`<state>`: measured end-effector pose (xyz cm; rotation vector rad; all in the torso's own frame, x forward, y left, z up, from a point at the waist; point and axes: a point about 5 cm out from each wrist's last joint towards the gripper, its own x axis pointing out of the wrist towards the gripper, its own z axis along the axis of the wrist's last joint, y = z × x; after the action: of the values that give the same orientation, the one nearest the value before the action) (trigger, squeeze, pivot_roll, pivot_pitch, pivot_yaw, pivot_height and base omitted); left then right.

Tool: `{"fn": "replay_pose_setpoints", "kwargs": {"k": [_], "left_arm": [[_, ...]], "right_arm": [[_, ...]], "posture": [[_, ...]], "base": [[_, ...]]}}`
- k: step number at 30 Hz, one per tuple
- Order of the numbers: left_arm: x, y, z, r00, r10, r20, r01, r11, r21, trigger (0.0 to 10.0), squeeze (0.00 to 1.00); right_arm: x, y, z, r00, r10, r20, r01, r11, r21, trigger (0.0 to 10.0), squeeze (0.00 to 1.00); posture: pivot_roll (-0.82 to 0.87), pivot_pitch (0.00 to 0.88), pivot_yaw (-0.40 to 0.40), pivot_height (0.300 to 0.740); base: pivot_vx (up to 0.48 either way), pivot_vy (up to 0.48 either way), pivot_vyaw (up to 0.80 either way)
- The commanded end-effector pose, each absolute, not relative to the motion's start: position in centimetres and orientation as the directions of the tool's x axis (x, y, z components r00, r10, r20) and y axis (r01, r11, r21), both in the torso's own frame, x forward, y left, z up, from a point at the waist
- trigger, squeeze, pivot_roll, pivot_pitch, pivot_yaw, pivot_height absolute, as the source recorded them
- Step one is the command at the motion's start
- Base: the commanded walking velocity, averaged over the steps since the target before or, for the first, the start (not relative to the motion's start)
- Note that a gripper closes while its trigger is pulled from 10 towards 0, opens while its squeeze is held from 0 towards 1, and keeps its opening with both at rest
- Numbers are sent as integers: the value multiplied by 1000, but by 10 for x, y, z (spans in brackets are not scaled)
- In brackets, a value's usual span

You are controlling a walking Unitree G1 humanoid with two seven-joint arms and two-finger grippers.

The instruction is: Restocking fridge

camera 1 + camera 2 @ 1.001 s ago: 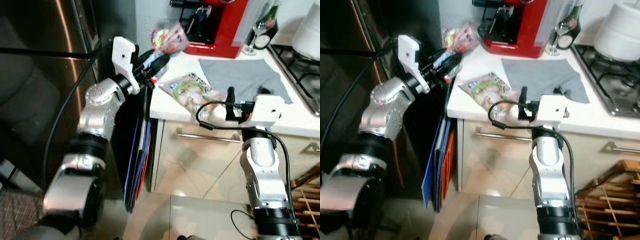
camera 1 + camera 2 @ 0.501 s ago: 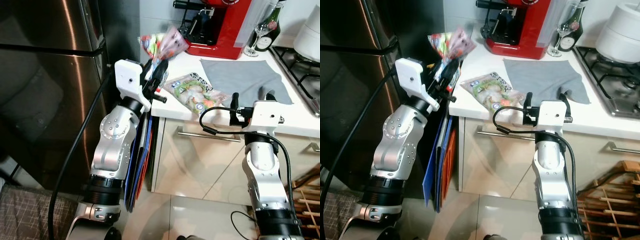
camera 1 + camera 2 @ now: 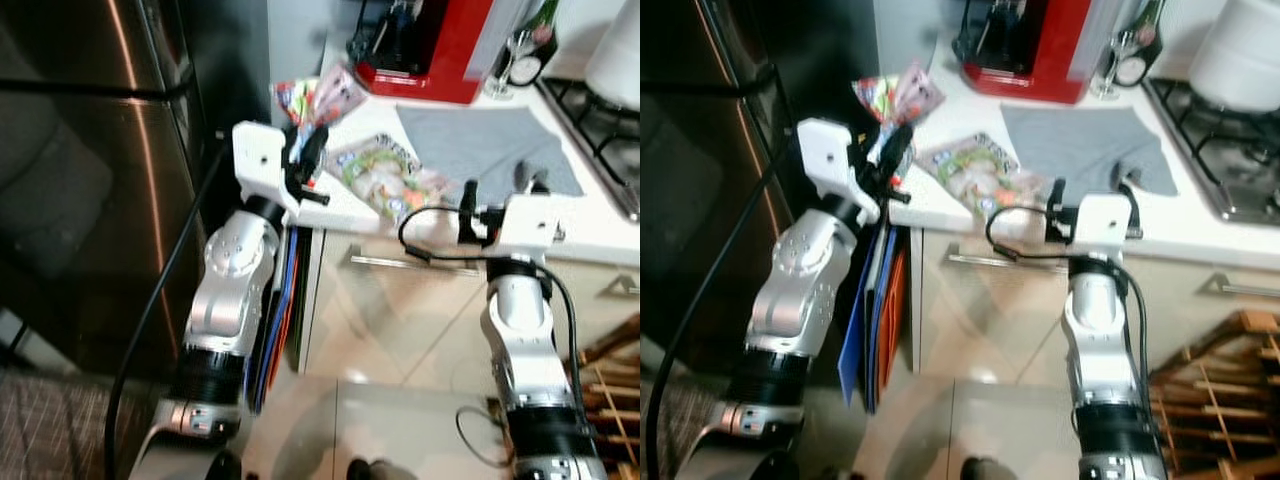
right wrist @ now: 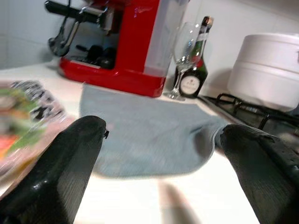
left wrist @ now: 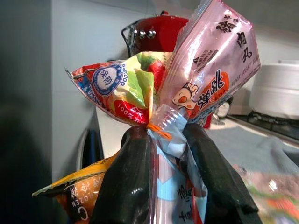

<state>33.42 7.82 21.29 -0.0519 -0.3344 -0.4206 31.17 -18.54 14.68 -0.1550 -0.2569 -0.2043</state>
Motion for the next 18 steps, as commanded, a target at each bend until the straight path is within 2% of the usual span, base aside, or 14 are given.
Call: {"fn": "replay_pose_setpoints", "kwargs": {"k": [1,18], "left_arm": [[332,73,219,837,-417,353,428,902,51,10000,0],[334,73,212,839,-432,330,441,896,51,10000,0]], "right_arm": [[312,-186,147,946,-179,271,216,970,-113,10000,1000],[312,-184,142,956,-155,250,188,976,-113,10000,1000]], "posture": [[-90,0,-40,740],[-95,0,-41,740]], "base": [[-435,0,0],[-435,0,0]]}}
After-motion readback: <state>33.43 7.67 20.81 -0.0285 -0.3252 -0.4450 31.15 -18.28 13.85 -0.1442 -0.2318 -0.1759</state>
